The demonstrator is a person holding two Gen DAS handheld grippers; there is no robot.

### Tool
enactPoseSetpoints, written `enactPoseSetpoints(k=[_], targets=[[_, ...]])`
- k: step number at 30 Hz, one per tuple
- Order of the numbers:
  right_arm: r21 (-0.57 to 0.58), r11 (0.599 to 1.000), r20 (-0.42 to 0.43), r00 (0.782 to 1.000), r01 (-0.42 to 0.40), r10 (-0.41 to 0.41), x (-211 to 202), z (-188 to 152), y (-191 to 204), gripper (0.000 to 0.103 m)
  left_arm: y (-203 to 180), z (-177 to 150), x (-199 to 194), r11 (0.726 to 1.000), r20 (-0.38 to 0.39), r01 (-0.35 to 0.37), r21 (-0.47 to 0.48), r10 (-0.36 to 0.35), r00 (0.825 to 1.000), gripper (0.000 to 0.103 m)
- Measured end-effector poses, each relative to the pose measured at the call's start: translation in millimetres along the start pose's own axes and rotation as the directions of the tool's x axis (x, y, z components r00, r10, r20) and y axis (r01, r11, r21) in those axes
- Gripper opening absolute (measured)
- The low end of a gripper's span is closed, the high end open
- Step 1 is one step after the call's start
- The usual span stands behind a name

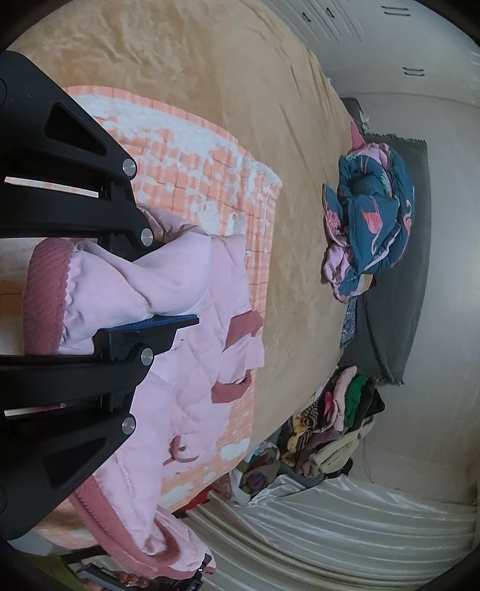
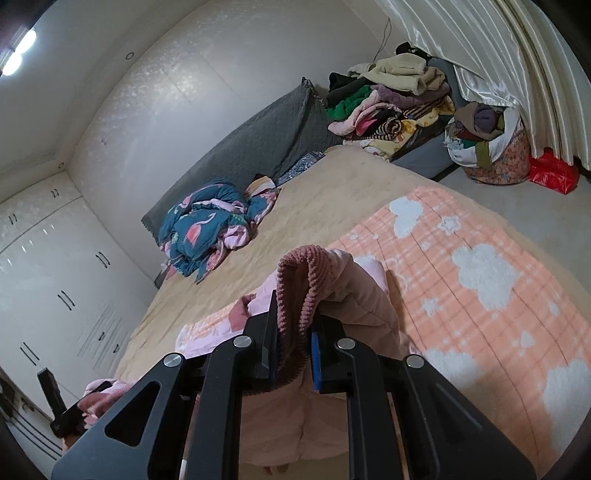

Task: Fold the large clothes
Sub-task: 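Lift the hem with both tools and fold it over toward the collar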

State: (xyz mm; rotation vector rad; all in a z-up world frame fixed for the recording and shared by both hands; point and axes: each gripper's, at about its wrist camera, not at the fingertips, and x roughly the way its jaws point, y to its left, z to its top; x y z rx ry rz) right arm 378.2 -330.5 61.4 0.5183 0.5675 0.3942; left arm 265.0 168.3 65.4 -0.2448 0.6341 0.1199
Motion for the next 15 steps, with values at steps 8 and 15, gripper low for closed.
enactPoseSetpoints(k=[8,15], targets=[[0.074,0.997,-0.036,0.999,-0.017,0.02,43,18,-15,0.017,5,6,33,0.999,-0.02,-0.045,0.016,0.045,0.999,0.012],[0.15,0.982,0.005,0.994,-0.113,0.114,48,24,-24,0.064,9,9,53,0.998,-0.041,-0.058,0.016,0.058,0.997,0.012]])
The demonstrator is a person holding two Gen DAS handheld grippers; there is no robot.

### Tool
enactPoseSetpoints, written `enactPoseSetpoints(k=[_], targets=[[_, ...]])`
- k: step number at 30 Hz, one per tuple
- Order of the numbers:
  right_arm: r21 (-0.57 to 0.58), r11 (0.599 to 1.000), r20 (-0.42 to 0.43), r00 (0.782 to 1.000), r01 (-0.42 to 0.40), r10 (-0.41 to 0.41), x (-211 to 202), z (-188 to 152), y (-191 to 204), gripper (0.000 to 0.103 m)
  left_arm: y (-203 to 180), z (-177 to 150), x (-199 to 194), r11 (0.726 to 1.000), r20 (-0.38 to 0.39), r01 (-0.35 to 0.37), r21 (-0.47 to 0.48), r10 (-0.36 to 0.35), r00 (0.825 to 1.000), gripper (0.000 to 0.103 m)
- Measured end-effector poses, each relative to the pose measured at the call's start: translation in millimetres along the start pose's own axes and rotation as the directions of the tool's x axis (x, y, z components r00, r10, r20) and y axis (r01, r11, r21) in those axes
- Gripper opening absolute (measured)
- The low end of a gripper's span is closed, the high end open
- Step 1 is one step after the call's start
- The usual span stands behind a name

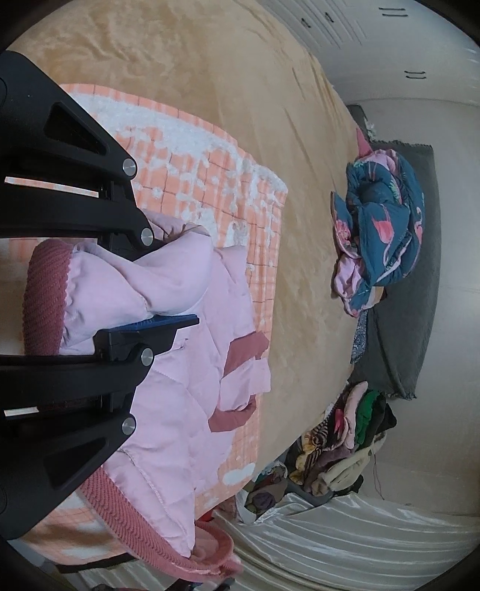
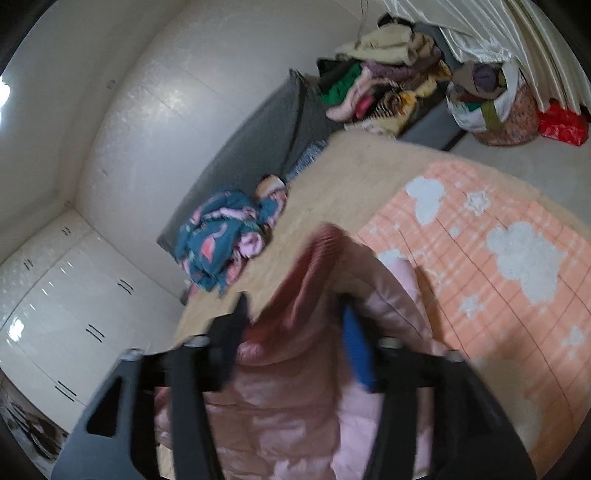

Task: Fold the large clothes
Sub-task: 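Lift the hem with both tools and fold it over toward the collar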

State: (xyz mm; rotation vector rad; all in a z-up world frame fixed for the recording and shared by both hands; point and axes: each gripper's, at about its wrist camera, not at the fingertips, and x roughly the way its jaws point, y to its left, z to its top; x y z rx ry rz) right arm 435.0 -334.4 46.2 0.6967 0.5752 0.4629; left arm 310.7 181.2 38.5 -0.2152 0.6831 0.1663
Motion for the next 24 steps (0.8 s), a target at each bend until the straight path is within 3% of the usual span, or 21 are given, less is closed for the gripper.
enactPoseSetpoints(k=[1,4,11,17,21,22,23,24], targets=[[-0.032,0.999,0.024,1.0,0.007,-0.006,-4,-2,1,0.071,0,0,2,1.0,-0.001,0.001,0.004,-0.001,1.0,0.012],[-0.108,0.993,0.042,0.998,0.051,-0.047,-8,-14,-4,0.078,0,1,7,1.0,-0.004,0.003,0.009,-0.003,1.0,0.012],[-0.26,0.955,-0.004,0.989,0.143,-0.149,0,-64,-31,0.085,-6,7,16,1.0,-0.024,0.027,0.007,-0.027,0.999,0.013],[-0.309,0.946,-0.069,0.989,0.104,-0.131,-6,-92,-53,0.095,-9,9,20,0.999,-0.035,0.046,0.008,-0.045,0.998,0.014],[-0.288,0.942,-0.108,0.972,0.172,-0.21,0,-98,-73,0.096,-9,7,18,0.999,-0.032,0.047,0.0,-0.047,0.998,0.015],[-0.266,0.949,-0.122,0.97,0.171,-0.209,1,-98,-79,0.093,-9,6,17,0.999,-0.029,0.046,0.002,-0.046,0.999,0.015],[-0.244,0.958,-0.14,0.972,0.15,-0.188,3,-99,-85,0.083,-9,6,16,0.999,-0.028,0.049,0.0,-0.049,0.998,0.015],[-0.242,0.964,-0.154,0.977,0.108,-0.147,4,-99,-86,0.059,-8,7,15,0.999,-0.029,0.052,-0.003,-0.052,0.998,0.015]])
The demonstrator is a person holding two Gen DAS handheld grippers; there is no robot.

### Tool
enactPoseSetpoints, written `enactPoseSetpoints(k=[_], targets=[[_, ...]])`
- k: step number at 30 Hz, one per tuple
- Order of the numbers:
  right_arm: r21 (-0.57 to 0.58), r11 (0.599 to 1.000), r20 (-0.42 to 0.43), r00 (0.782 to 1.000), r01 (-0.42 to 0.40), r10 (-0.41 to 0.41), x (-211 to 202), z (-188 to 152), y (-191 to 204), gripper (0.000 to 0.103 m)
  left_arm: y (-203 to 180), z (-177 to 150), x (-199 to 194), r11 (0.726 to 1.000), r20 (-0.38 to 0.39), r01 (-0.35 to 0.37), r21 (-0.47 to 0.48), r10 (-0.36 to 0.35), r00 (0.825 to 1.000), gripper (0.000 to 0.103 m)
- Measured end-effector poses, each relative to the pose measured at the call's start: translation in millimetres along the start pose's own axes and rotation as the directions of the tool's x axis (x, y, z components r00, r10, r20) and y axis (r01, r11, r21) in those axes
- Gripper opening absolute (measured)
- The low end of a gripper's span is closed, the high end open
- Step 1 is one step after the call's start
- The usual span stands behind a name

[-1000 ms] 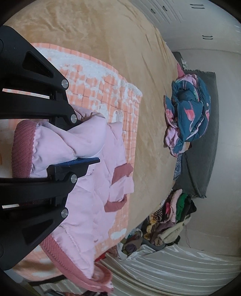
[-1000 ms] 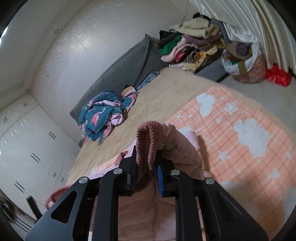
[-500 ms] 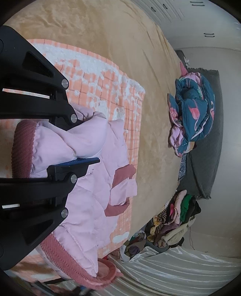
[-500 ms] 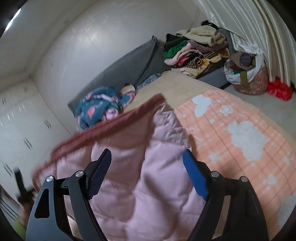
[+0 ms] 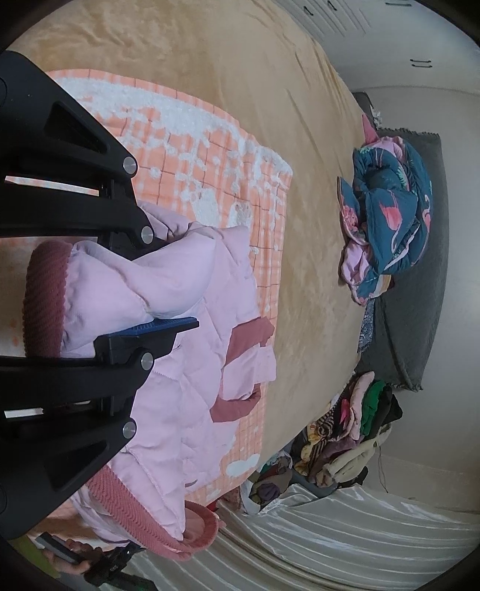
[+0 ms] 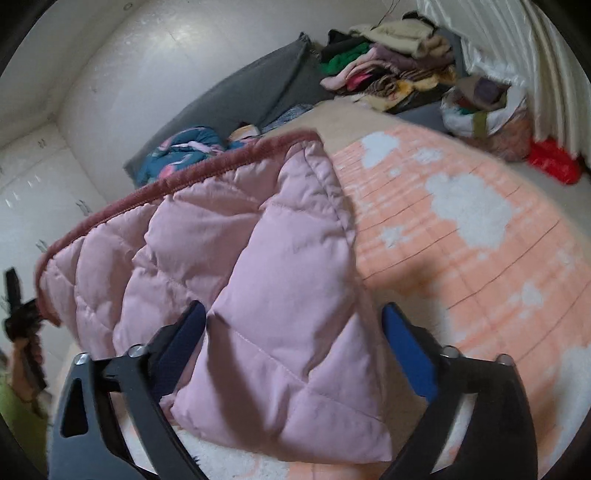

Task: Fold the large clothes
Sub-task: 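Lift the hem with both tools and fold it over toward the collar, then lower the folded hem onto the jacket and open both tools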

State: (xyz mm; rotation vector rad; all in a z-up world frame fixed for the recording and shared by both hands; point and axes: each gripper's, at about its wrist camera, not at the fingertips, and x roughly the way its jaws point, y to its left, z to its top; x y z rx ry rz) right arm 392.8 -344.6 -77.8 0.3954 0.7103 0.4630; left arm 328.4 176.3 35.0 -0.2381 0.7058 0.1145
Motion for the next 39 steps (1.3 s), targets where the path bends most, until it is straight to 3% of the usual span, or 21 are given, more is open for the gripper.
enactPoseSetpoints(k=[3,7,11,14,18,21,22,24,25,27,30,35,39], targets=[[-0.088,0.996,0.023,1.0,0.012,-0.01,-1,6,16,0.019,0,1,-1,1.0,0.001,-0.002,-0.001,0.002,1.0,0.014],[-0.181,0.977,0.093,0.991,0.113,-0.097,5,33,49,0.016,-2,14,1,0.999,0.017,-0.033,0.008,0.033,0.999,0.014],[-0.181,0.968,0.132,0.979,0.175,-0.152,31,70,70,0.016,11,29,10,0.999,0.025,-0.044,-0.025,0.045,0.999,0.015],[-0.181,0.95,0.117,0.964,0.256,-0.238,65,87,72,0.016,22,35,17,0.997,0.029,0.015,-0.07,-0.013,0.999,0.026],[-0.174,0.923,0.071,0.939,0.344,-0.336,105,90,69,0.016,27,37,10,0.983,0.028,0.138,-0.12,-0.136,0.99,0.056],[-0.136,0.923,0.066,0.933,0.36,-0.355,122,88,63,0.016,23,44,-8,0.984,0.068,0.143,-0.106,-0.136,0.988,0.073],[-0.129,0.922,0.068,0.931,0.366,-0.36,124,88,61,0.019,21,47,-22,0.993,0.116,0.086,-0.075,-0.077,0.99,0.082],[-0.129,0.916,0.081,0.925,0.379,-0.372,127,88,63,0.03,12,51,-44,1.0,0.197,0.007,0.0,-0.007,0.98,0.082],[-0.124,0.916,0.09,0.924,0.381,-0.372,127,91,61,0.042,10,51,-49,0.999,0.212,-0.024,0.027,0.018,0.977,0.082],[-0.073,0.948,0.106,0.947,0.311,-0.303,113,90,56,0.069,8,48,-49,0.995,0.205,-0.074,0.061,0.061,0.977,0.084],[-0.054,0.967,0.164,0.957,0.25,-0.238,81,86,55,0.074,14,29,-33,0.989,0.154,-0.133,0.069,0.121,0.981,0.088],[-0.091,0.981,0.151,0.976,0.171,-0.156,35,61,42,0.083,30,-12,-3,0.983,0.083,-0.175,0.061,0.169,0.982,0.091],[-0.113,0.979,0.11,0.981,0.172,-0.159,15,26,24,0.084,42,-45,11,0.982,0.049,-0.187,-0.001,0.187,0.981,0.093]])
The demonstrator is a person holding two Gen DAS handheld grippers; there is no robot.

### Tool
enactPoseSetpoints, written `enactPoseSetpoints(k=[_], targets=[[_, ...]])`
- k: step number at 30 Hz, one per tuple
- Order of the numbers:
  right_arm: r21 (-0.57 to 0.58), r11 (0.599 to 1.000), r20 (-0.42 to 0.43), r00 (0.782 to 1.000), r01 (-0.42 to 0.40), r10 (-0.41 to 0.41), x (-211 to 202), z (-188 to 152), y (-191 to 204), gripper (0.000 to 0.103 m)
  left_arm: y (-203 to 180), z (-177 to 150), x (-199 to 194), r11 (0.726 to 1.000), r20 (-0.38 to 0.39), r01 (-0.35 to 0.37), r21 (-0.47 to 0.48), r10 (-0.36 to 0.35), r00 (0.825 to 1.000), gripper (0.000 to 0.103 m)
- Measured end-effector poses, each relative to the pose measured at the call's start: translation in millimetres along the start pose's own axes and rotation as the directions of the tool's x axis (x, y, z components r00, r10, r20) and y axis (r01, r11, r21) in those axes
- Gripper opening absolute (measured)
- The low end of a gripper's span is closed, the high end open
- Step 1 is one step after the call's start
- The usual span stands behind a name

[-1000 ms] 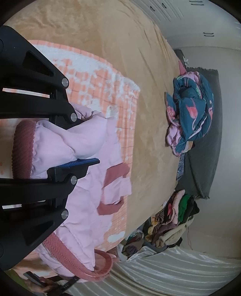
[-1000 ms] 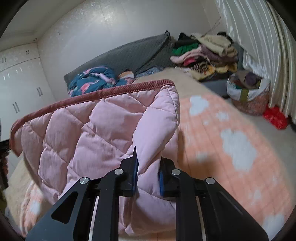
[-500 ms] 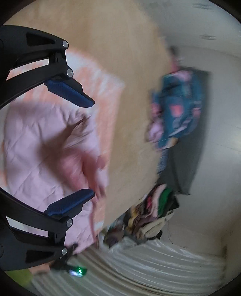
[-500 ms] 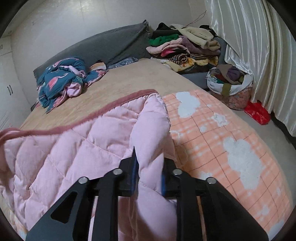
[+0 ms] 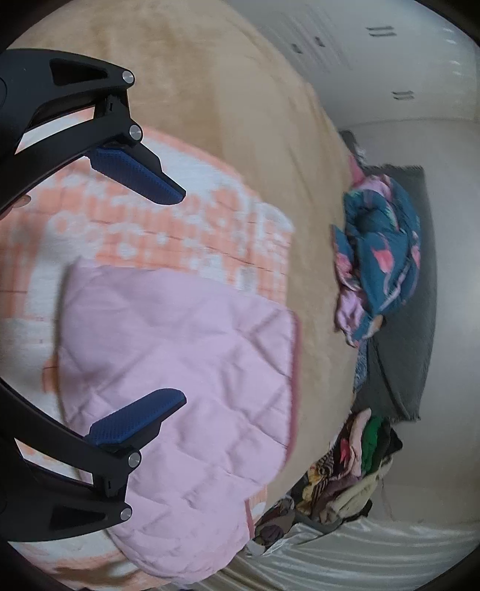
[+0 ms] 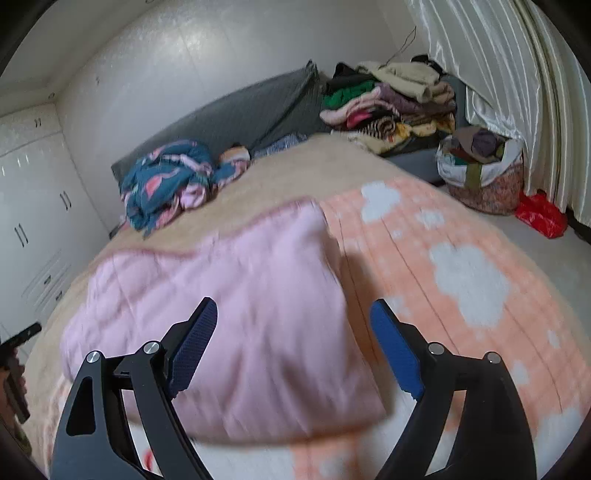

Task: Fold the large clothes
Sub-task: 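Lower the folded hem onto the jacket and open both tools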

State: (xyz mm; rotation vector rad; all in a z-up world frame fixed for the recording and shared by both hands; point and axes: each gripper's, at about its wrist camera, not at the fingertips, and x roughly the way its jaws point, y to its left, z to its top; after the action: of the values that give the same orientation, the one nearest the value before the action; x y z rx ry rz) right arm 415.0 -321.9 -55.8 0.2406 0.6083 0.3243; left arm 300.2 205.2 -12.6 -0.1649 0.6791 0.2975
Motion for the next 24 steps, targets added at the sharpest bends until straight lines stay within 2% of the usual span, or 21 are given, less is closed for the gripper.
enactPoseSetpoints(k=[2,5,6,8,9,12,14,17,20,21,22,24], targets=[[-0.027,1.0,-0.032,0.999,0.013,-0.014,0,-15,-4,0.084,5,-13,6,0.999,-0.015,-0.006,-0.048,0.006,1.0,0.093],[-0.057,0.998,-0.068,0.997,0.037,-0.04,5,-33,-5,0.084,15,-32,14,0.988,-0.041,-0.076,-0.137,0.071,0.997,0.093],[-0.055,0.998,-0.069,0.997,0.034,-0.038,7,-37,-5,0.084,18,-37,16,0.983,-0.046,-0.08,-0.168,0.073,0.996,0.093],[-0.051,0.998,-0.068,0.997,0.035,-0.038,12,-41,-5,0.084,26,-46,20,0.97,-0.052,-0.061,-0.237,0.05,0.997,0.093],[-0.046,0.998,-0.067,0.997,0.031,-0.034,14,-41,-4,0.084,27,-49,22,0.968,-0.051,-0.053,-0.246,0.041,0.998,0.093],[-0.033,0.999,-0.069,0.997,0.017,-0.02,22,-41,-2,0.08,30,-56,33,0.964,-0.054,0.034,-0.262,-0.05,0.997,0.093],[-0.033,0.999,-0.077,0.997,0.012,-0.015,27,-38,0,0.077,31,-61,39,0.961,-0.073,0.048,-0.272,-0.07,0.995,0.093],[-0.034,0.999,-0.076,0.997,0.027,-0.03,35,-35,3,0.067,29,-64,46,0.961,-0.104,0.043,-0.272,-0.074,0.992,0.093],[-0.031,0.999,-0.076,0.996,0.035,-0.037,40,-38,3,0.051,24,-63,49,0.967,-0.112,0.052,-0.249,-0.082,0.99,0.093],[-0.043,0.998,-0.074,0.996,0.042,-0.045,41,-38,5,0.037,23,-63,51,0.968,-0.114,0.056,-0.244,-0.086,0.99,0.092],[-0.051,0.998,-0.074,0.996,0.046,-0.05,42,-38,7,0.029,21,-63,53,0.969,-0.116,0.068,-0.237,-0.097,0.988,0.074],[-0.066,0.995,-0.071,0.994,0.077,-0.081,43,-32,14,0.023,17,-62,56,0.968,-0.132,0.082,-0.237,-0.116,0.984,0.043]])
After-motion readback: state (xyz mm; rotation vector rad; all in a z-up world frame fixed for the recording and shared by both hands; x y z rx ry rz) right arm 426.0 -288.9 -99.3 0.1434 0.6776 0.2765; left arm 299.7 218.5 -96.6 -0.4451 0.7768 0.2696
